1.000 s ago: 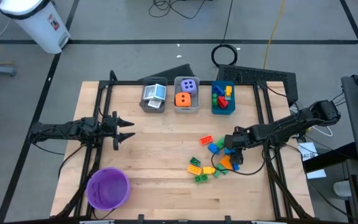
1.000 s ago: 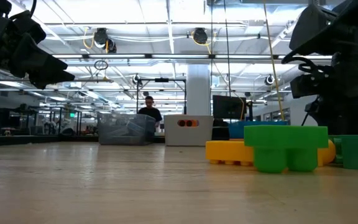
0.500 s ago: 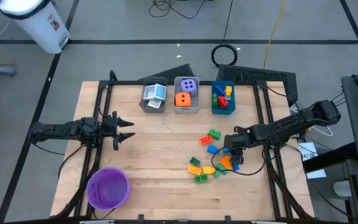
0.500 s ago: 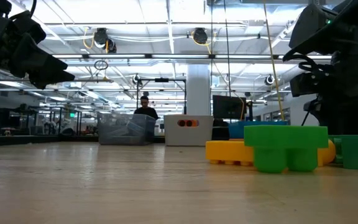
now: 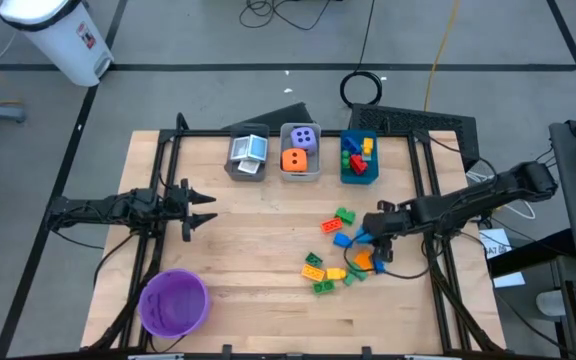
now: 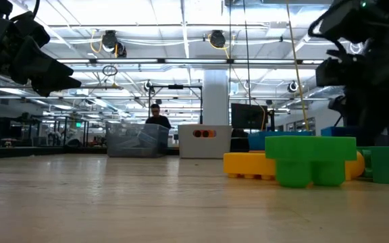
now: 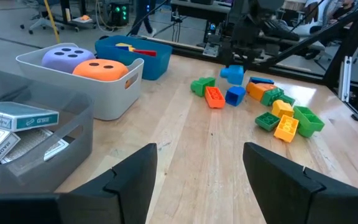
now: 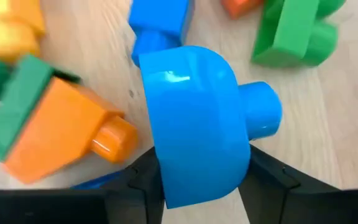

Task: Pick & Place Toys
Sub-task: Put the light blue game piece into the blue bin

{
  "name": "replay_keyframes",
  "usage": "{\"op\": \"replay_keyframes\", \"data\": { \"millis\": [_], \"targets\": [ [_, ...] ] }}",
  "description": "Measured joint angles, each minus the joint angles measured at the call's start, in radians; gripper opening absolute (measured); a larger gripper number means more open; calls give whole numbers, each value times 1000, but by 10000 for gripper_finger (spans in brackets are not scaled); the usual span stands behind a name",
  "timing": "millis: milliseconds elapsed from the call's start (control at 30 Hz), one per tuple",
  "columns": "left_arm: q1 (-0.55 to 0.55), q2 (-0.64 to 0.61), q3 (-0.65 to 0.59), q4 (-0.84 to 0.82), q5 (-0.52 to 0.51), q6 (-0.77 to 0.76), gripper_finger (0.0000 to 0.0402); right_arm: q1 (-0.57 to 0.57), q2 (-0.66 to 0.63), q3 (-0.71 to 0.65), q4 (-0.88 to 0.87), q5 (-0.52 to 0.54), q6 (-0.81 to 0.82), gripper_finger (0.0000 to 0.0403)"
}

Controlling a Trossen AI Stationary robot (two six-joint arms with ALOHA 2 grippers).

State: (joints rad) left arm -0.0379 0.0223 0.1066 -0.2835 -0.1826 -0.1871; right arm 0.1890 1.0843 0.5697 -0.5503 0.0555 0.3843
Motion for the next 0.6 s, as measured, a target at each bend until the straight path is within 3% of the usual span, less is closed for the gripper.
{"op": "replay_keyframes", "data": {
  "millis": [167,333,600],
  "targets": [
    [0,0,0,0,0,0,246,-17,-83,0,0,67,81,167],
    [0,0,0,0,0,0,246,-86,-147,0,5,133,151,156],
    [0,0,0,0,0,0,246,-253,-172,0,174,132,91,155]
  ]
}}
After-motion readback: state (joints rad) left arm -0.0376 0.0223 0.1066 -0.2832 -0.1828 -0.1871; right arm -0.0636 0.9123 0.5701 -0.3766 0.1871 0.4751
